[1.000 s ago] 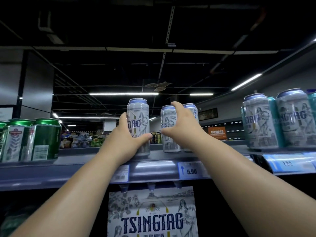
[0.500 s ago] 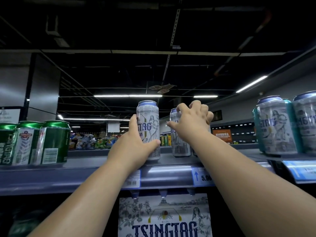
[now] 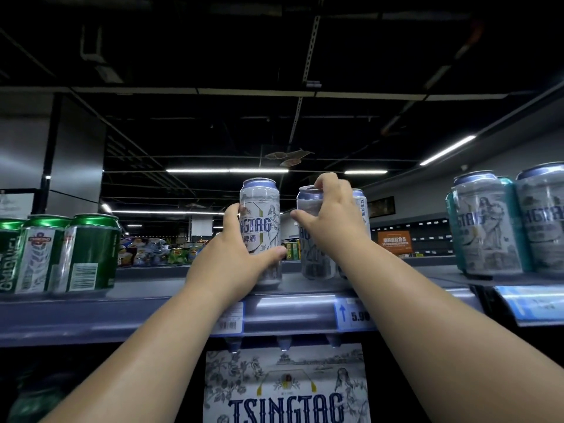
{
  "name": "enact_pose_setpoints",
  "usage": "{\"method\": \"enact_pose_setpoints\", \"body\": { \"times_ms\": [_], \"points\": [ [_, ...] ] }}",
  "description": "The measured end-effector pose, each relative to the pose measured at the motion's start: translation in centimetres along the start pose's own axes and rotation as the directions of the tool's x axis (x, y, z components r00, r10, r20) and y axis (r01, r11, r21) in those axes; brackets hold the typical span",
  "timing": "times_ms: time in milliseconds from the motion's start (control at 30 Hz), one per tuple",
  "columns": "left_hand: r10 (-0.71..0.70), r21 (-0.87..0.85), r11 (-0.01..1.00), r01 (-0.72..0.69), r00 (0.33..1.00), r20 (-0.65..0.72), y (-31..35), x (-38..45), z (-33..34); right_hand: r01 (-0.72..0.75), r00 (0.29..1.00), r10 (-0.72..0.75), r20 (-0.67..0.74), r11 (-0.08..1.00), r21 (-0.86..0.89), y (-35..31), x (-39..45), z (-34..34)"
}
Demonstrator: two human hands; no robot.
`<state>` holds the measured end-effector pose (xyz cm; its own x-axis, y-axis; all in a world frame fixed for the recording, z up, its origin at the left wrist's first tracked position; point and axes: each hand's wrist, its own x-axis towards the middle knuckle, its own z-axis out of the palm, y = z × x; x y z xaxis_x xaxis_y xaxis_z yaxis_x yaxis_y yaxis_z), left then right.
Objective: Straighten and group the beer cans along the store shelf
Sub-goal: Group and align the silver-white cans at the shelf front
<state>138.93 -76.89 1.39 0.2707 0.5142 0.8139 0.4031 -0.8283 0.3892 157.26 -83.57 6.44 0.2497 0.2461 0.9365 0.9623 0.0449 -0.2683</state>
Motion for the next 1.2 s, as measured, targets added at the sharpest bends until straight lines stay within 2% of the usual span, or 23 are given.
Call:
{"method": "enact_pose_setpoints", "body": {
  "times_ms": [167, 267, 367, 500, 600, 700, 833, 1033, 1200],
  "points": [
    [0.017, 0.007, 1.0, -0.017, 1.0, 0.008, 0.1, -0.1, -0.1, -0.043, 0.997, 0.063, -0.034, 0.912, 0.407, 0.1, -1.0, -1.0],
    [0.016, -0.016, 1.0, -0.016, 1.0, 0.015, 0.2, -0.3, -0.3, -0.046, 0.992, 0.099, -0.078, 0.859, 0.51, 0.3, -1.3, -2.0],
    [0.027, -0.056, 0.998, -0.027, 1.0, 0.004, 0.6, -0.5, -0.5, -0.093, 0.992, 0.127, -0.029, 0.848, 0.522, 0.2, -1.4, -2.5],
    [0.037, -0.115, 0.993, -0.034, 0.999, 0.029, 0.6, -0.6, -0.6, -0.3, 0.947, 0.182, 0.265, 0.799, 0.521, -0.1, -1.8, -2.7],
    [0.038, -0.174, 0.984, -0.021, 0.995, 0.096, 0.4, -0.3, -0.6, -0.3, 0.893, 0.124, 0.434, 0.881, 0.365, 0.1, -3.3, -2.5],
    [0.048, -0.212, 0.977, -0.016, 0.988, 0.15, 0.3, -0.3, -0.7, -0.28, 0.881, 0.084, 0.466, 0.886, 0.369, 0.6, -4.1, -2.4],
    [0.031, -0.154, 0.988, -0.022, 0.998, 0.059, 0.3, -0.4, -0.6, -0.334, 0.843, 0.053, 0.535, 0.831, 0.445, 1.0, -4.0, -2.6],
    [0.035, -0.292, 0.956, -0.015, 0.997, 0.065, -0.3, -0.1, -0.6, -0.28, 0.837, -0.003, 0.547, 0.857, 0.433, 0.9, -4.2, -2.3],
    [0.012, -0.283, 0.959, -0.008, 1.0, 0.012, -0.5, 0.0, -0.6, -0.298, 0.804, -0.032, 0.594, 0.843, 0.448, 1.0, -3.9, -2.5]
  ]
}}
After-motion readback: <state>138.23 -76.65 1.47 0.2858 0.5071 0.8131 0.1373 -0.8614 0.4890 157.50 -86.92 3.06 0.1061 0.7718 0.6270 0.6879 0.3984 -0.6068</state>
